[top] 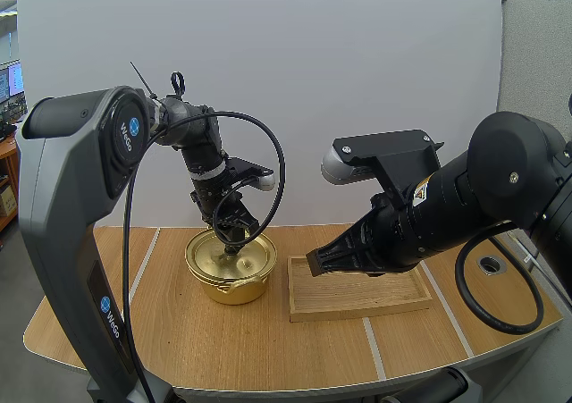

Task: Open the pot, put the grape inside, and close it

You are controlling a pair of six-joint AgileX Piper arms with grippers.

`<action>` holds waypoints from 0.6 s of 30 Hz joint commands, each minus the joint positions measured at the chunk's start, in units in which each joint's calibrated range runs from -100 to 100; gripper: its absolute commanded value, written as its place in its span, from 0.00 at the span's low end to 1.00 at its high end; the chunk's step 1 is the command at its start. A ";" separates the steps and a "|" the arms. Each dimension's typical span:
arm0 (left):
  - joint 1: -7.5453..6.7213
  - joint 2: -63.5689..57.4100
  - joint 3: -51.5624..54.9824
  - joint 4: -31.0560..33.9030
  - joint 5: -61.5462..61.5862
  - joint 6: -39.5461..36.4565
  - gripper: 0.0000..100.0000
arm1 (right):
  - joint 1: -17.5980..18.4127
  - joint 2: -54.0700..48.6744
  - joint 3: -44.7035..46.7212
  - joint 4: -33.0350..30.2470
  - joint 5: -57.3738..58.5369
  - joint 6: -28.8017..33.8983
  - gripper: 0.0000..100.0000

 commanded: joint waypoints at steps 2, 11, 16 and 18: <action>0.01 2.91 0.36 -1.03 0.19 0.38 0.00 | -0.17 -0.65 0.12 0.20 0.00 -0.30 0.00; 0.01 2.84 0.36 -1.03 1.15 0.47 0.04 | -0.17 -0.65 0.12 0.20 0.00 -0.30 0.00; 0.01 2.72 -0.63 -1.03 7.09 0.76 0.60 | -0.17 -0.65 0.12 0.20 0.00 -0.30 0.00; 0.01 2.08 -1.53 -1.13 7.09 0.76 1.00 | -0.17 -0.65 0.12 0.20 0.00 -0.30 0.00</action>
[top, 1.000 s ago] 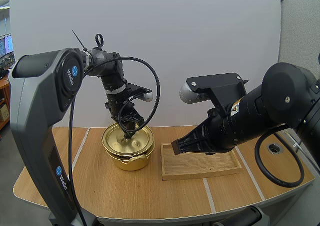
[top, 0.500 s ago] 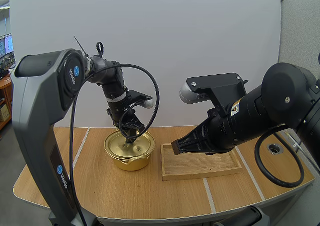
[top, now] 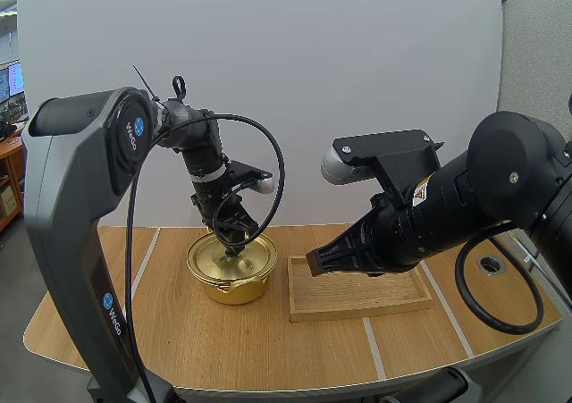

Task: Open the pot, put the grape inside, and close it

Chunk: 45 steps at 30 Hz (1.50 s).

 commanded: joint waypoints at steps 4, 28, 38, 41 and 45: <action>-0.06 -2.40 -2.51 -0.99 6.20 -0.17 1.00 | -0.17 -0.65 0.12 0.20 0.00 -0.30 0.00; -0.06 -35.61 -9.84 8.11 6.20 -6.93 1.00 | -0.17 -0.65 0.12 0.20 0.00 -0.30 0.00; -0.06 -47.86 -9.84 8.11 6.20 -10.74 1.00 | -0.17 -0.65 0.12 0.20 0.00 -0.30 0.00; -0.06 -51.39 -9.84 8.11 6.20 -11.38 1.00 | -0.17 -0.65 0.12 0.20 0.00 -0.30 0.00; -0.06 -55.87 -9.84 8.11 6.20 -13.08 1.00 | -0.17 -0.65 0.12 0.20 0.00 -0.30 0.00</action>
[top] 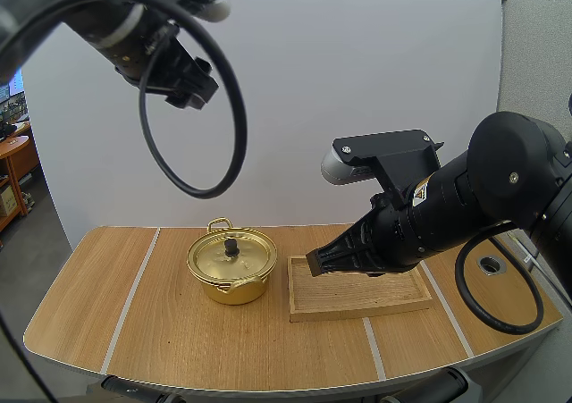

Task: Open the pot, put the grape inside, and close it

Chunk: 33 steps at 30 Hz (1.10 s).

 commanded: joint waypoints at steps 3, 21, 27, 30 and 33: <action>-0.06 -8.05 -0.56 -0.09 0.16 -2.61 1.00 | -0.17 -0.65 0.12 0.20 0.00 -0.30 0.00; -0.06 -24.58 -0.30 -4.16 0.16 -6.04 0.02 | -0.17 -0.65 0.12 4.63 0.00 -0.30 0.00; -0.06 -31.66 5.28 -5.42 0.16 -6.04 0.01 | -0.17 -1.26 0.12 2.62 -0.67 -0.16 0.00; -0.06 -36.23 10.31 -5.54 0.16 -7.82 0.01 | -1.08 -3.93 0.12 -0.40 -6.96 2.19 0.00; -0.06 -41.32 15.66 -5.44 0.16 -9.33 0.01 | -2.17 -8.08 0.12 -1.16 -11.84 3.49 0.00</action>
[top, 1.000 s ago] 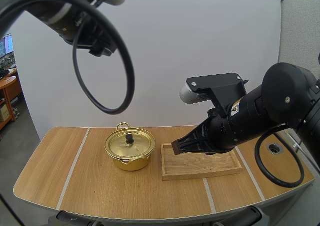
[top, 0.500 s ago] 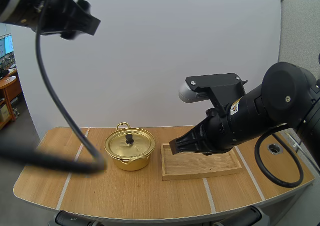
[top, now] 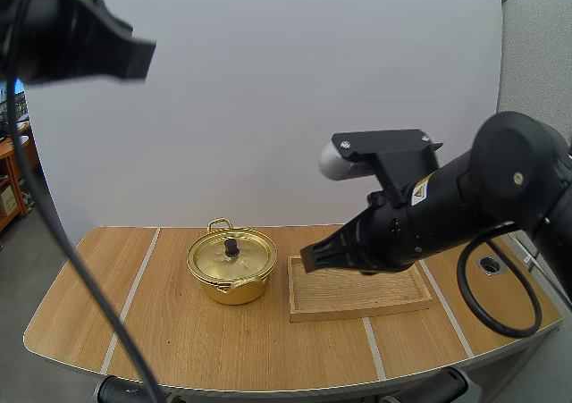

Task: Open the pot, put the grape inside, and close it

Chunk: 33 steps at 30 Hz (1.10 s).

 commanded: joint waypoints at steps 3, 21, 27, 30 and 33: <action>-0.06 -14.74 15.78 -1.35 -5.62 -4.28 0.01 | -2.52 -11.30 0.12 -3.79 -15.41 3.81 0.00; 3.51 -29.06 39.44 -0.57 -27.33 -10.57 0.01 | -8.69 -27.60 0.26 -6.78 -37.39 6.03 0.00; 3.51 -29.06 50.45 -0.23 -39.92 -10.15 0.01 | -8.88 -27.60 8.21 -6.88 -47.35 5.45 0.00; 3.51 -29.06 56.41 3.53 -48.06 -9.98 0.01 | -8.88 -27.60 13.97 -6.88 -53.67 5.45 0.00; 3.51 -29.06 62.71 5.56 -55.02 -9.98 0.01 | -8.88 -27.60 20.68 -7.13 -58.96 5.45 0.00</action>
